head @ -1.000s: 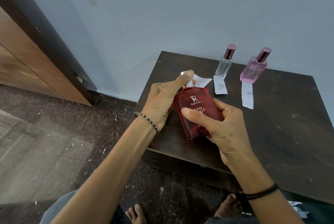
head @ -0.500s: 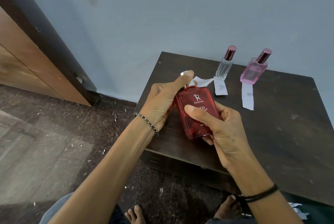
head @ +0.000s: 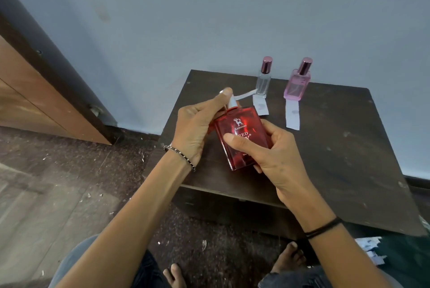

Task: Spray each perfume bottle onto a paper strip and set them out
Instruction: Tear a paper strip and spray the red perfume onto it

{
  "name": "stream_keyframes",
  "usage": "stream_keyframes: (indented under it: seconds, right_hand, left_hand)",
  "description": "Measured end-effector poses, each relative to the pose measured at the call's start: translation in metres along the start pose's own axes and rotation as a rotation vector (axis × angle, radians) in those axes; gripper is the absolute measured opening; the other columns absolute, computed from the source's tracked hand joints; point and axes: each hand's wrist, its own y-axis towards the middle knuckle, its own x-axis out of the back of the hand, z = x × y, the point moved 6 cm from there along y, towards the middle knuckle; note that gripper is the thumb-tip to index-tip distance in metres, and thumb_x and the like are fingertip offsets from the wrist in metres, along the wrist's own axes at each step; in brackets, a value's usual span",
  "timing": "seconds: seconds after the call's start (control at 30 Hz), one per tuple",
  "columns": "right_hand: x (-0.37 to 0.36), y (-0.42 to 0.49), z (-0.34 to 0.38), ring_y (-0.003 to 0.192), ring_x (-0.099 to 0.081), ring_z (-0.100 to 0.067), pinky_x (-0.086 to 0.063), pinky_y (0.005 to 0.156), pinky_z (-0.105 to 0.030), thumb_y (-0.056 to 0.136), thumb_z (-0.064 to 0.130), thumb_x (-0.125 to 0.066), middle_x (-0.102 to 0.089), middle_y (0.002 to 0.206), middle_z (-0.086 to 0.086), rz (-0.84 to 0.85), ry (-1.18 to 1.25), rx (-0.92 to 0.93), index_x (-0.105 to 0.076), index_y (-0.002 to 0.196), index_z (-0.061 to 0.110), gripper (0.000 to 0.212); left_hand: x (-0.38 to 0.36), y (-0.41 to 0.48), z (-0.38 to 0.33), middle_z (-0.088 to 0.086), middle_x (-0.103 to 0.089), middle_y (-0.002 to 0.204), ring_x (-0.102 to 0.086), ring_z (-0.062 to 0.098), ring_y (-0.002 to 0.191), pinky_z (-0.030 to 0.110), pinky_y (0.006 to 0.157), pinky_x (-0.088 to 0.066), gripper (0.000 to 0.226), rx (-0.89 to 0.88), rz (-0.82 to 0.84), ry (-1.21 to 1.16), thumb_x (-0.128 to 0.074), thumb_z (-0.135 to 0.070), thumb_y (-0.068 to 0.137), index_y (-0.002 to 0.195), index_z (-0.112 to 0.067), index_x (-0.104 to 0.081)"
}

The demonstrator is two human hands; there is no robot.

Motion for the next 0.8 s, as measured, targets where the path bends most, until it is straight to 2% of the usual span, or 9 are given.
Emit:
stream_keyframes:
  seconds: [0.13,0.27,0.37,0.5,0.6,0.67,0.8]
  right_hand:
    - [0.011,-0.008,0.002,0.082,-0.075,-0.001,-0.048,0.05,-0.009,0.062,0.056,-0.091,-0.079,0.093,0.014,0.012,-0.036,0.046,-0.072,0.101,0.05,0.043]
    - [0.025,-0.014,0.007,0.083,-0.074,0.002,-0.049,0.052,-0.008,0.062,0.057,-0.09,-0.078,0.091,0.018,-0.012,-0.033,0.091,-0.071,0.095,0.056,0.038]
    - [0.034,-0.014,0.01,0.084,-0.072,0.006,-0.05,0.054,-0.007,0.062,0.056,-0.089,-0.077,0.091,0.023,-0.03,-0.01,0.115,-0.069,0.09,0.062,0.036]
    - [0.049,-0.015,0.011,0.087,-0.071,0.008,-0.051,0.055,-0.008,0.061,0.059,-0.089,-0.076,0.092,0.025,-0.077,-0.016,0.136,-0.067,0.089,0.064,0.035]
    - [0.062,-0.014,0.011,0.089,-0.07,0.009,-0.052,0.055,-0.008,0.059,0.062,-0.087,-0.075,0.093,0.027,-0.111,-0.013,0.152,-0.067,0.092,0.062,0.038]
    - [0.071,-0.013,0.01,0.09,-0.068,0.012,-0.051,0.056,-0.006,0.062,0.061,-0.087,-0.073,0.095,0.03,-0.139,-0.024,0.156,-0.066,0.097,0.056,0.041]
    - [0.09,-0.014,0.008,0.092,-0.066,0.016,-0.051,0.059,-0.004,0.063,0.064,-0.084,-0.07,0.099,0.035,-0.171,-0.073,0.172,-0.06,0.097,0.065,0.041]
  left_hand:
    - [0.003,-0.004,0.001,0.011,-0.081,0.087,-0.079,0.023,0.086,0.034,0.079,-0.063,0.036,-0.033,-0.125,-0.027,-0.082,-0.046,0.076,0.083,-0.011,-0.084]
    - [0.006,-0.009,-0.001,0.014,-0.081,0.084,-0.079,0.024,0.08,0.035,0.078,-0.064,0.022,-0.151,-0.201,0.014,-0.086,-0.023,0.078,0.091,-0.005,-0.082]
    - [0.002,-0.011,0.001,0.009,-0.081,0.079,-0.078,0.017,0.072,0.031,0.071,-0.063,0.018,-0.178,-0.224,0.085,-0.087,-0.02,0.077,0.088,-0.008,-0.083]
    - [-0.012,-0.013,0.005,0.003,-0.081,0.078,-0.076,0.01,0.069,0.025,0.067,-0.062,0.012,-0.17,-0.208,0.142,-0.087,-0.016,0.076,0.085,-0.01,-0.082]
    - [-0.025,-0.013,0.006,0.006,-0.081,0.08,-0.077,0.017,0.076,0.03,0.072,-0.064,0.009,-0.153,-0.162,0.175,-0.084,-0.011,0.079,0.088,-0.009,-0.08]
    - [-0.035,-0.015,0.006,0.005,-0.08,0.078,-0.078,0.02,0.077,0.029,0.069,-0.064,0.006,-0.16,-0.117,0.24,-0.079,-0.011,0.084,0.09,-0.012,-0.078]
    - [-0.057,-0.018,0.008,0.005,-0.078,0.082,-0.078,0.014,0.076,0.027,0.066,-0.064,0.019,-0.178,-0.005,0.391,-0.071,-0.012,0.092,0.109,-0.016,-0.065]
